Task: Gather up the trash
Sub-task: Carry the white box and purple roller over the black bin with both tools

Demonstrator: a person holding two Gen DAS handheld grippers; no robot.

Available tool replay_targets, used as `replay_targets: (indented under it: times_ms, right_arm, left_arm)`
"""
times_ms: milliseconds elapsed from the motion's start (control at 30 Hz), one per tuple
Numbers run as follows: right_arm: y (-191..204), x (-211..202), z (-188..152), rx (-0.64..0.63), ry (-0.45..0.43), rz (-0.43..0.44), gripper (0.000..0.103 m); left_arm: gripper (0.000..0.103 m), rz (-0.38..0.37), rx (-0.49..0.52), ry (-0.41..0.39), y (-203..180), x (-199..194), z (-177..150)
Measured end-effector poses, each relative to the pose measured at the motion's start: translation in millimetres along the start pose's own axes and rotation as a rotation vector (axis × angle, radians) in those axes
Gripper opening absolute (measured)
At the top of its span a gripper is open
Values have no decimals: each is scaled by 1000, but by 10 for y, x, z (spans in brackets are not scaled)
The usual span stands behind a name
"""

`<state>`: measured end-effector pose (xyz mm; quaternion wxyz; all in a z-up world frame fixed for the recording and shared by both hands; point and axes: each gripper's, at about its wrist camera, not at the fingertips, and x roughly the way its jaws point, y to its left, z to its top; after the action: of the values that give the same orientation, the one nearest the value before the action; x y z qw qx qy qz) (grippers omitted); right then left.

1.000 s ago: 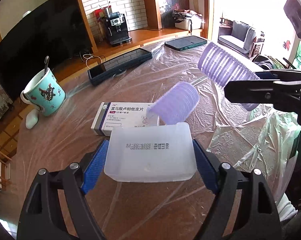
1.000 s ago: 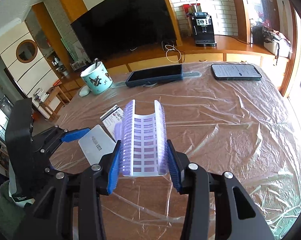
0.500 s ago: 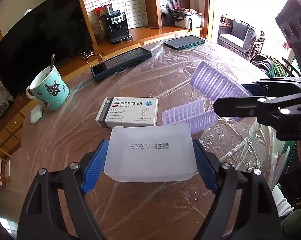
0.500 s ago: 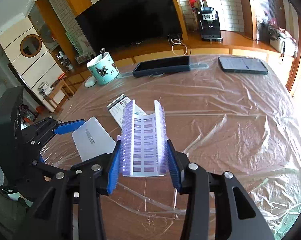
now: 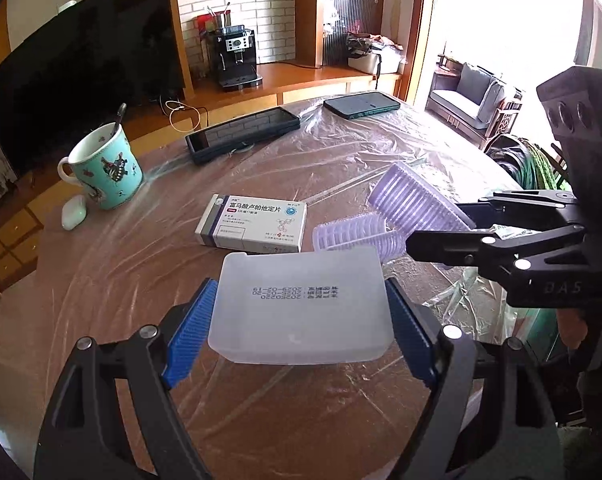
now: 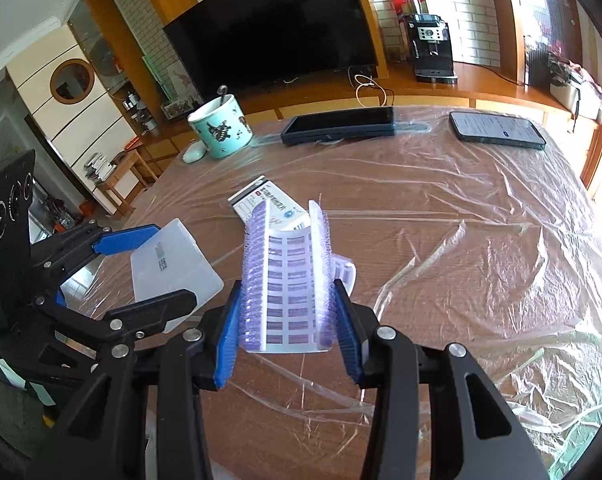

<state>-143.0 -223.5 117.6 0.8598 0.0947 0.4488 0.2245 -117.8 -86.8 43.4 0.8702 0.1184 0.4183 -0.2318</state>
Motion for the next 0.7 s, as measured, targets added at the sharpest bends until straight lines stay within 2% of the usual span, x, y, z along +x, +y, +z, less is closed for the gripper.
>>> replay_targets:
  times_ms: [233,700]
  right_arm:
    - [98,-148,-138,-49,5,14,42]
    - [204,-583,-608,-116,34,100,42]
  left_arm:
    - [83,6,-6,-25,-17,-148,-136]
    - [83,-35,-15,-58,-222,-539,-510]
